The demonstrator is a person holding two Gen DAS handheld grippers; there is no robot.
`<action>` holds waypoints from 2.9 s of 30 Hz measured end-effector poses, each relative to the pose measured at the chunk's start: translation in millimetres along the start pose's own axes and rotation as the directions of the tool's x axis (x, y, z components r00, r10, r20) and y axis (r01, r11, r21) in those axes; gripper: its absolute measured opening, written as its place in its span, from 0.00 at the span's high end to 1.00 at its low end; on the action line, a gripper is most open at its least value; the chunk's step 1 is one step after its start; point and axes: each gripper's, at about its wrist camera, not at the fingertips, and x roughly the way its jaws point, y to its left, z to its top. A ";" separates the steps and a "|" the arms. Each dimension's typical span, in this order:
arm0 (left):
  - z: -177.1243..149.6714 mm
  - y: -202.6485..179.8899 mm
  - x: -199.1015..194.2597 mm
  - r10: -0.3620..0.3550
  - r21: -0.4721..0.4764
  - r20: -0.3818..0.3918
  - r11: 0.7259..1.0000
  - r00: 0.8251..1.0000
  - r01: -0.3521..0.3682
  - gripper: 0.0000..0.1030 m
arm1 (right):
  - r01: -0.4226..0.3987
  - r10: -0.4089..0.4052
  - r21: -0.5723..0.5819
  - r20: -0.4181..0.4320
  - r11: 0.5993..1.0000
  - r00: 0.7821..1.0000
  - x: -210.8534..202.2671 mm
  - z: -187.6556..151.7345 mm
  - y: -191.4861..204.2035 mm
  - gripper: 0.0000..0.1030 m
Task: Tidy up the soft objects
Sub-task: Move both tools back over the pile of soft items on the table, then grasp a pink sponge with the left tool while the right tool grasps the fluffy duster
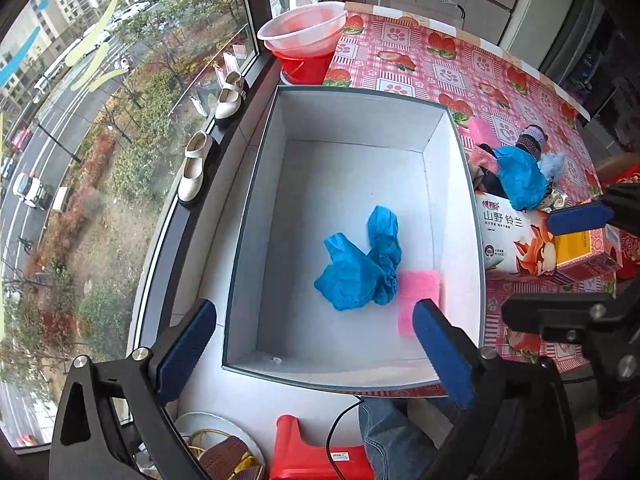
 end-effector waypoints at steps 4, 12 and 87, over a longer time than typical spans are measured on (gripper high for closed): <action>4.0 -9.5 -0.4 -0.035 0.007 -0.019 0.999 0.999 0.035 0.00 | 0.013 -0.014 0.048 0.031 0.999 0.999 -17.1 -3.1 -11.6 0.01; 38.4 -53.8 -23.2 -0.154 0.113 -0.012 0.982 0.988 0.154 0.00 | 0.037 -0.060 0.212 0.105 0.977 0.993 -86.0 -22.0 -70.6 0.01; 240.1 -287.4 258.5 -0.019 0.016 -0.425 0.999 0.905 0.029 0.00 | 0.206 -0.152 0.682 -0.138 0.701 0.979 65.3 -43.4 -424.3 0.03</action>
